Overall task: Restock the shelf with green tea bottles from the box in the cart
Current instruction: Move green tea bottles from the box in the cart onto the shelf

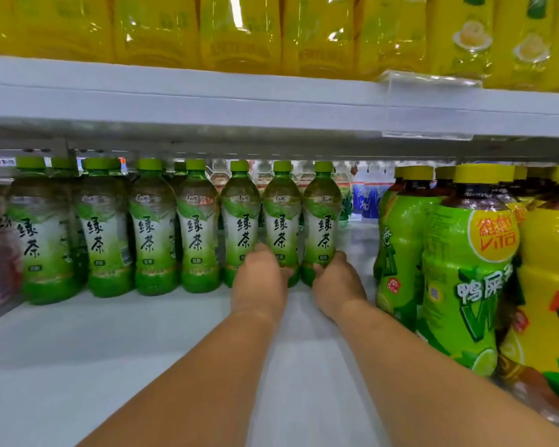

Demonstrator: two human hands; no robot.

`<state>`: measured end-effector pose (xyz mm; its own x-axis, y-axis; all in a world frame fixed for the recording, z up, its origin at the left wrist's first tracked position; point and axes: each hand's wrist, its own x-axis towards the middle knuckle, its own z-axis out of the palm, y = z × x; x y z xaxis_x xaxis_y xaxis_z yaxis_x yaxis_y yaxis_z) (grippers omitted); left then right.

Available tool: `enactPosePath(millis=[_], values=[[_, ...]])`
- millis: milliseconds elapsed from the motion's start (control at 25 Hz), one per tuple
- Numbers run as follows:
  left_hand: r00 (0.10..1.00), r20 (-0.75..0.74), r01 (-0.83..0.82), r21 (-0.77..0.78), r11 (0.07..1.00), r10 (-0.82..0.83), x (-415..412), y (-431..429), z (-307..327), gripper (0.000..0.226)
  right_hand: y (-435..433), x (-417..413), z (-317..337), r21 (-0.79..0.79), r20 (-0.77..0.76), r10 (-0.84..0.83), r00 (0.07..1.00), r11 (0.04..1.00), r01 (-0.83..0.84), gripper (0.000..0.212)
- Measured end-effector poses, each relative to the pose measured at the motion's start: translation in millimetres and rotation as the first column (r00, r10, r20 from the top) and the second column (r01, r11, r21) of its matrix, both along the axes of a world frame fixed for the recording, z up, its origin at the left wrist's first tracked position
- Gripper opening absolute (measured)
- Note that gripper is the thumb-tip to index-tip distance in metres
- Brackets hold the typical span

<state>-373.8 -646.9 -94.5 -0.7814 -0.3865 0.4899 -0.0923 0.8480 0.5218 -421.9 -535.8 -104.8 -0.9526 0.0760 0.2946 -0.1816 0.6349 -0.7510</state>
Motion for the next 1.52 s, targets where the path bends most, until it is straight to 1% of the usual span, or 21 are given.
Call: enactPosePath(millis=[120,200,280,400,480,560,840,960,1080,1200,1280,1400,1520], values=[[0.999,-0.033,0.022,0.009,1.000,-0.022,3.4,-0.7,-4.7,0.034,0.2,-0.1,-1.7,0.023,0.000,0.010,1.000,1.000,-0.010,0.032],[0.996,-0.077,0.039,0.046,0.998,-0.035,4.3,-1.1,-5.0,0.035,0.0,-0.7,-2.2,0.035,0.000,0.006,1.000,0.999,-0.006,0.033],[0.997,-0.070,0.030,0.046,0.999,-0.026,4.1,-1.6,-5.3,0.036,0.7,-1.5,-2.9,0.029,0.001,-0.003,1.000,1.000,0.003,0.033],[0.999,0.030,-0.031,-0.084,0.996,0.034,4.0,-0.4,-2.0,0.032,1.5,-1.8,-3.0,0.027,-0.011,-0.015,1.000,1.000,0.015,0.034],[0.996,0.050,-0.064,-0.153,0.986,0.072,5.3,0.6,-0.6,0.033,1.9,-2.4,-3.4,0.029,-0.015,-0.017,1.000,0.999,0.017,0.034],[0.995,0.045,-0.081,-0.181,0.980,0.091,7.7,0.9,0.0,0.033,2.1,-2.4,-4.1,0.024,-0.018,-0.009,1.000,1.000,0.010,0.034],[0.997,0.034,-0.069,-0.112,0.991,0.073,8.0,-2.8,-2.9,0.033,3.8,-6.2,-5.5,0.026,-0.038,-0.012,0.999,1.000,0.013,0.034],[0.999,0.021,-0.044,-0.050,0.998,0.045,12.2,-2.1,-3.5,0.033,3.2,-6.0,-5.4,0.028,-0.042,-0.027,0.999,0.999,0.028,0.037],[1.000,0.012,0.011,0.092,0.996,-0.012,21.1,-2.6,-0.5,0.032,0.1,-2.9,-3.5,0.026,-0.037,-0.023,0.999,0.999,0.024,0.042],[0.994,-0.005,0.103,0.237,0.966,-0.105,33.4,0.3,-0.1,0.032,0.7,9.7,2.2,-0.028,-0.047,-0.057,0.997,0.998,0.055,0.044],[0.987,-0.028,0.162,0.324,0.932,-0.161,44.5,2.0,-0.8,0.034,3.2,23.2,5.8,-0.052,-0.027,-0.085,0.996,0.995,0.084,0.044],[0.972,-0.054,0.227,0.448,0.865,-0.227,66.2,2.4,-1.3,0.039,6.7,48.5,9.8,-0.068,0.033,-0.032,0.999,0.997,0.034,0.040],[0.965,-0.004,0.229,0.496,0.838,-0.262,88.4,-0.4,1.4,0.046,9.5,72.2,9.6,-0.084,0.035,0.065,0.997,0.995,-0.062,0.035]])
